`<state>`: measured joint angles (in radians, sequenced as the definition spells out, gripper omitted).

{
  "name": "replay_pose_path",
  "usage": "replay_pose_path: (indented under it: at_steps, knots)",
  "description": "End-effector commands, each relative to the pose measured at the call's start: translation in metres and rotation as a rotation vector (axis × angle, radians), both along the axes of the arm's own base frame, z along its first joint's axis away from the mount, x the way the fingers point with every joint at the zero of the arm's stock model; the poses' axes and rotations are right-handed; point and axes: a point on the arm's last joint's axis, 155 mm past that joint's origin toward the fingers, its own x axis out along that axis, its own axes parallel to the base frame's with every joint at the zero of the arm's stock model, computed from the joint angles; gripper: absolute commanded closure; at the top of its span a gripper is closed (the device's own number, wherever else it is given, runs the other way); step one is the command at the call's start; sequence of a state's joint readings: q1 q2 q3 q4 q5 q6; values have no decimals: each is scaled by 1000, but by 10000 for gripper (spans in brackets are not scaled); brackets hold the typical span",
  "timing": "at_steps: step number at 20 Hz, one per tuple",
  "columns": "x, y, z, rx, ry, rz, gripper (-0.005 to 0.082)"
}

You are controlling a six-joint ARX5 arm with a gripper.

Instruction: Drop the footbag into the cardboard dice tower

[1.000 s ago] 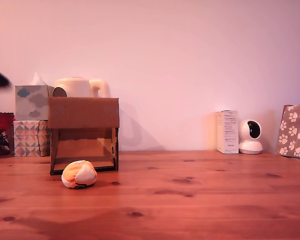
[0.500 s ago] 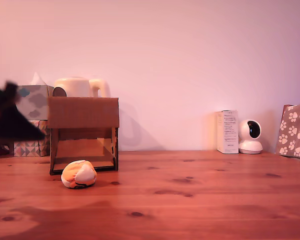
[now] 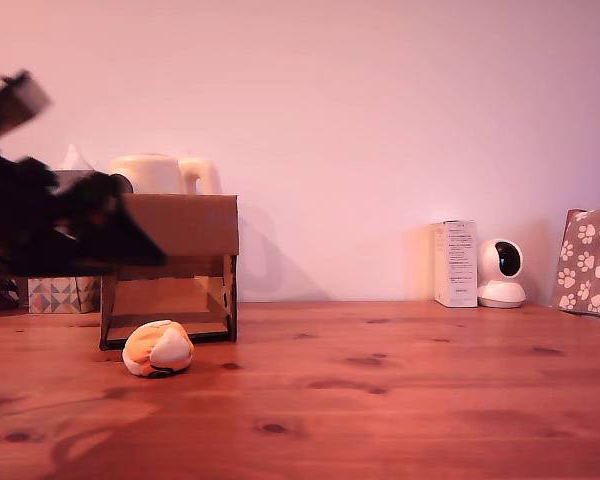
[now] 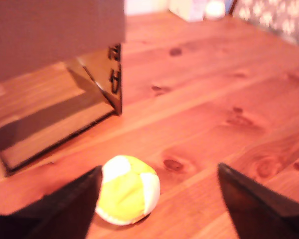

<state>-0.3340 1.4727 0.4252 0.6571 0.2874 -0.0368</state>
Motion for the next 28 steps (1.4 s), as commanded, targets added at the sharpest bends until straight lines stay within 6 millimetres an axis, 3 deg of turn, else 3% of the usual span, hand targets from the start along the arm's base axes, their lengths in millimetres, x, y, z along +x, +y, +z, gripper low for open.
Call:
replay_pose_path:
  at_steps: [1,7,13,14,15,18,19,24,28]
  knots:
    - [4,-3,-12,25,19,-11,25]
    - [29,-9,-50,98,80,-24,25]
    - [41,-13,-79,119,137,-25,29]
    - [41,-13,-80,119,139,-24,65]
    - [41,-13,-79,118,138,-25,154]
    - [41,-13,-79,118,139,-26,551]
    - [40,-13,-79,118,143,-27,604]
    - [27,-9,-73,137,203,-31,610]
    - [12,-5,-38,133,214,-29,610]
